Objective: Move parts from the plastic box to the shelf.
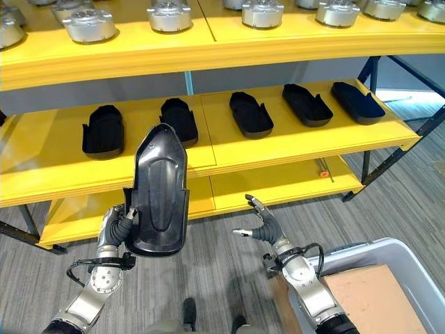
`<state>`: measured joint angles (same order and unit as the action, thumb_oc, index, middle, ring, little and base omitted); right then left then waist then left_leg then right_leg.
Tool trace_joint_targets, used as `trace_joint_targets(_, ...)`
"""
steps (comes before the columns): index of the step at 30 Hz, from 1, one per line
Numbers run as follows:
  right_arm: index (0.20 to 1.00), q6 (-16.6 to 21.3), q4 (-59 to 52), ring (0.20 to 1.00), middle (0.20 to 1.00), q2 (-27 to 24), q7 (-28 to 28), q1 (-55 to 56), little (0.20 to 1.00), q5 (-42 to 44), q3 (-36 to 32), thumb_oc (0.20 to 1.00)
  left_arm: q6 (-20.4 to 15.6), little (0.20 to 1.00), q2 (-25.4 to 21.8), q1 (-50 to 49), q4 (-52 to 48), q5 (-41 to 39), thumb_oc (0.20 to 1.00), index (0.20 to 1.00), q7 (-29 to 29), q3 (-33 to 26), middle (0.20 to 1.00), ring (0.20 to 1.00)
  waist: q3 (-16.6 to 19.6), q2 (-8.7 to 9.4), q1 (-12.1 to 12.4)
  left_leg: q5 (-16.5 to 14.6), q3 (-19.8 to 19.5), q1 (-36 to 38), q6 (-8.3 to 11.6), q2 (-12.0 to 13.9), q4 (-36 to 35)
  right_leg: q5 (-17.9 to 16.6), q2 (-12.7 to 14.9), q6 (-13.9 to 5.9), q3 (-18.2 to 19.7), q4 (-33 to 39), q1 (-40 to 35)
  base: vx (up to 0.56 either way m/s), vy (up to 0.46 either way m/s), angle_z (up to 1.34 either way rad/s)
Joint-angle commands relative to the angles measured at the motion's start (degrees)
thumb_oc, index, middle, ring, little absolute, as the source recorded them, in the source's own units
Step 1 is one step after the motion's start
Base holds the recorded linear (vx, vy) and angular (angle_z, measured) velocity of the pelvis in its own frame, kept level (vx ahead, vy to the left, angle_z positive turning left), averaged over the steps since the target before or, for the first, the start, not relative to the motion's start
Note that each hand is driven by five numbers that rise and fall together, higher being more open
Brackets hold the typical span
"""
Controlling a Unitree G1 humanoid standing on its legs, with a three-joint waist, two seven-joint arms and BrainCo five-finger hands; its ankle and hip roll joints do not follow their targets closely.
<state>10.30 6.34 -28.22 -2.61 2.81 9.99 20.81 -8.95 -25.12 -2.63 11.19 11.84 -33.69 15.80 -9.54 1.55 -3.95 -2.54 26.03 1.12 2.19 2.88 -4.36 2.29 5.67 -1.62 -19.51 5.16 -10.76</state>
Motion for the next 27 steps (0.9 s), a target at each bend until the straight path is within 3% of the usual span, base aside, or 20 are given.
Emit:
trace_joint_targets(1,1.000,2.48,0.04,1.000,1.000,1.01,-0.85,-3.21,1.000,2.16,-0.90,1.000,-4.03,0.200,-0.85,5.59,-0.58,-2.48,0.200,0.200,-1.35,-0.75,0.200,0.200,0.74,0.80,-1.34,1.64,1.59,2.03,1.54,4.37,12.62,-4.19,-0.44,-3.18,-0.02,-2.45,4.60,-0.01,0.071,1.24)
trace_joint_targets(7,1.000,3.20,1.09,1.000,1.000,0.15,3.88,-2.94,1.000,6.12,-1.77,1.000,-5.74,0.200,-1.50,3.21,-1.59,-3.26,0.200,0.200,-0.60,-2.64,0.200,0.200,1.17,0.11,-0.47,8.29,-3.47,3.64,4.56,8.58,9.51,-3.44,-0.58,-2.24,0.85,-2.29,3.51,0.05,0.112,0.36)
trace_joint_targets(10,1.000,3.42,0.36,1.000,1.000,-0.26,6.40,-2.18,1.000,8.67,-2.81,1.000,-6.20,0.200,-1.84,1.93,-2.85,-2.92,0.200,0.200,-0.35,-3.58,0.200,0.200,1.45,-0.07,0.04,11.31,-6.18,2.78,4.54,9.60,9.04,-4.08,0.00,-1.77,1.56,-2.30,3.82,-0.02,0.221,-0.03)
trace_joint_targets(15,1.000,3.46,0.99,1.000,1.000,0.32,8.21,-2.35,1.000,11.01,-2.48,1.000,-5.35,0.200,-2.09,3.40,-2.22,-3.33,0.200,0.200,-0.27,-3.08,0.200,0.200,1.90,-0.45,-0.75,9.14,-4.08,4.61,3.96,8.68,5.53,-4.24,1.34,-2.85,1.23,-2.80,3.39,0.03,0.165,-0.10)
trace_joint_targets(17,1.000,2.80,1.54,1.000,1.000,1.48,8.89,-1.99,1.000,13.63,-2.40,1.000,-5.27,0.200,-2.29,4.28,-1.46,-3.37,0.200,0.200,0.15,-2.44,0.200,0.200,2.33,-0.18,-0.79,6.69,-3.82,6.76,3.04,7.27,2.17,-4.86,2.43,-4.13,1.28,-2.89,2.86,0.08,0.242,0.02)
trace_joint_targets(27,1.000,2.03,1.70,1.000,1.000,4.76,8.57,-1.24,1.000,14.60,-3.40,1.000,-5.83,0.200,-1.92,3.25,-2.46,-1.82,0.200,0.200,1.02,-2.19,0.200,0.200,2.45,0.82,0.39,5.47,-4.72,9.14,2.24,5.62,-0.64,-7.25,3.67,-6.60,0.75,-0.66,2.04,0.03,0.073,0.07)
